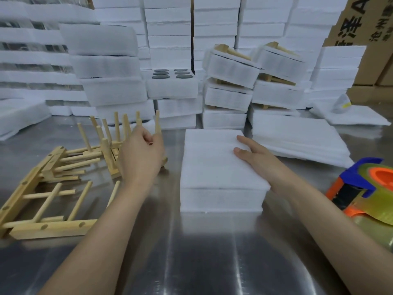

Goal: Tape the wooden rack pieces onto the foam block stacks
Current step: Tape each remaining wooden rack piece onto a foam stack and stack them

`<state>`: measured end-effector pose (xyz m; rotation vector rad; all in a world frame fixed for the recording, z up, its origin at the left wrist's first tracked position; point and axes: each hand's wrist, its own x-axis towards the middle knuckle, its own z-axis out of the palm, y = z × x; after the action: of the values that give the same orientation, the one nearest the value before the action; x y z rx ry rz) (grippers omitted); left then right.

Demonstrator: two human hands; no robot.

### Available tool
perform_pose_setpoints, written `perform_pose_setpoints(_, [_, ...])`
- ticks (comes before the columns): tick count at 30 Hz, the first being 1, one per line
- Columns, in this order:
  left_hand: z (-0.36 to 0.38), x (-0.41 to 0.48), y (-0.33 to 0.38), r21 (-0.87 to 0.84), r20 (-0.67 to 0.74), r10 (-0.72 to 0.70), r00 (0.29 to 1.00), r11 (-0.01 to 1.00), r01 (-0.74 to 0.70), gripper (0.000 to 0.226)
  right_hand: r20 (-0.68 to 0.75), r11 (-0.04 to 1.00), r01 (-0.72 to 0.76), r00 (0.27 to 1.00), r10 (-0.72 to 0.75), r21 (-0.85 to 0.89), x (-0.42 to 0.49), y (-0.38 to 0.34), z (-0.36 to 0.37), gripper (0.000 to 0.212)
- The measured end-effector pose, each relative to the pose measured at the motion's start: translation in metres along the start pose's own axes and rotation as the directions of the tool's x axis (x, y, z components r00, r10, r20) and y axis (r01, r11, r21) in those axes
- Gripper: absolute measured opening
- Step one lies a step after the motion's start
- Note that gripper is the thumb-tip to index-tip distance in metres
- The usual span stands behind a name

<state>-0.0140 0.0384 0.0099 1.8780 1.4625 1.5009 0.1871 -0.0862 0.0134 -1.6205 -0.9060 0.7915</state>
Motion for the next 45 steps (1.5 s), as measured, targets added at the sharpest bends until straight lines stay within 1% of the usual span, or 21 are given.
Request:
perform_pose_setpoints(1, [0.001, 0.003, -0.005, 0.086, 0.039, 0.004, 0.999, 0.996, -0.007, 0.006, -0.002, 1.0, -0.002, 1.0, 0.002, -0.004, 0.0, 0.0, 0.0, 0.048])
perform_pose_setpoints(3, [0.005, 0.007, -0.018, 0.292, 0.278, 0.018, 0.96, 0.951, -0.103, 0.037, -0.002, 1.0, -0.007, 1.0, 0.007, -0.011, 0.0, 0.0, 0.0, 0.048])
perform_pose_setpoints(6, [0.012, 0.002, -0.028, 0.515, 0.514, 0.008, 0.858, 0.797, -0.316, 0.037, -0.002, 1.0, -0.006, 1.0, 0.006, -0.022, 0.003, 0.001, 0.0, 0.047])
perform_pose_setpoints(9, [0.015, 0.0, -0.031, 0.567, 0.51, 0.028, 0.86, 0.74, -0.36, 0.03, -0.007, 1.0, -0.008, 1.0, 0.008, -0.016, 0.004, 0.002, 0.0, 0.047])
perform_pose_setpoints(11, [0.015, 0.003, -0.03, 0.527, 0.464, 0.118, 0.878, 0.76, -0.381, 0.027, -0.005, 1.0, -0.008, 1.0, 0.008, -0.024, 0.005, 0.003, -0.002, 0.047])
perform_pose_setpoints(14, [0.006, 0.006, -0.015, 0.198, 0.213, 0.344, 0.914, 0.901, -0.385, 0.005, -0.001, 0.999, -0.014, 1.0, 0.014, -0.029, 0.005, 0.002, -0.001, 0.047])
perform_pose_setpoints(15, [0.001, 0.006, -0.005, 0.056, 0.138, 0.445, 0.885, 0.889, -0.455, 0.003, -0.001, 0.999, -0.015, 1.0, 0.015, -0.03, 0.005, 0.003, -0.002, 0.047])
perform_pose_setpoints(17, [-0.007, 0.004, 0.013, -0.082, 0.082, 0.673, 0.735, 0.739, -0.668, 0.014, 0.006, 0.999, -0.017, 1.0, 0.017, -0.032, 0.005, 0.003, -0.002, 0.047])
perform_pose_setpoints(19, [-0.011, 0.0, 0.024, -0.091, 0.181, 0.841, 0.511, 0.531, -0.842, 0.031, 0.01, 0.999, -0.008, 1.0, 0.008, -0.044, 0.006, 0.004, -0.002, 0.047])
perform_pose_setpoints(20, [-0.011, -0.003, 0.028, -0.102, 0.26, 0.861, 0.437, 0.475, -0.874, 0.038, 0.005, 0.998, 0.0, 1.0, 0.0, -0.061, 0.007, 0.004, -0.002, 0.047])
perform_pose_setpoints(21, [-0.01, -0.007, 0.031, -0.13, 0.348, 0.841, 0.413, 0.48, -0.868, 0.044, -0.002, 0.997, 0.007, 1.0, -0.007, -0.077, 0.007, 0.004, -0.002, 0.047])
perform_pose_setpoints(23, [-0.01, -0.015, 0.032, -0.227, 0.521, 0.721, 0.457, 0.633, -0.74, 0.057, -0.013, 0.998, 0.006, 1.0, -0.006, -0.065, 0.008, 0.004, -0.001, 0.046])
perform_pose_setpoints(26, [-0.013, -0.018, 0.028, -0.325, 0.608, 0.533, 0.588, 0.843, -0.429, 0.065, -0.034, 0.999, 0.006, 0.999, -0.007, -0.032, 0.008, 0.005, 0.0, 0.037])
perform_pose_setpoints(29, [-0.009, -0.017, 0.028, -0.372, 0.508, 0.346, 0.789, 0.914, -0.161, 0.056, -0.099, 0.996, 0.047, 0.994, -0.055, -0.08, 0.009, 0.008, 0.0, 0.034])
perform_pose_setpoints(31, [0.001, -0.019, 0.028, -0.39, 0.506, 0.111, 0.855, 0.914, 0.112, 0.045, -0.109, 0.996, 0.043, 0.993, -0.051, -0.075, 0.009, 0.009, 0.001, 0.036])
perform_pose_setpoints(32, [0.007, -0.021, 0.026, -0.378, 0.561, 0.005, 0.828, 0.891, 0.251, 0.04, -0.105, 0.997, 0.051, 0.993, -0.056, -0.049, 0.01, 0.01, 0.001, 0.04])
perform_pose_setpoints(33, [0.011, -0.024, 0.024, -0.347, 0.644, -0.07, 0.762, 0.861, 0.372, 0.037, -0.092, 0.997, 0.061, 0.994, -0.065, -0.04, 0.01, 0.009, 0.001, 0.043])
perform_pose_setpoints(35, [0.018, -0.03, 0.021, -0.304, 0.764, -0.138, 0.631, 0.785, 0.54, 0.04, -0.055, 0.995, 0.067, 0.996, -0.071, -0.072, 0.007, 0.007, 0.002, 0.044])
perform_pose_setpoints(36, [0.02, -0.032, 0.02, -0.314, 0.783, -0.143, 0.605, 0.748, 0.584, 0.035, -0.042, 0.994, 0.066, 0.997, -0.069, -0.083, 0.006, 0.006, 0.002, 0.045])
perform_pose_setpoints(41, [0.021, -0.032, 0.017, -0.367, 0.783, -0.149, 0.603, 0.672, 0.643, 0.027, -0.012, 0.995, 0.065, 0.998, -0.066, -0.081, 0.005, 0.005, -0.002, 0.048])
perform_pose_setpoints(45, [0.023, -0.031, 0.014, -0.349, 0.809, -0.181, 0.56, 0.618, 0.705, 0.028, -0.013, 0.995, 0.064, 0.998, -0.065, -0.077, -0.002, 0.001, 0.002, 0.049])
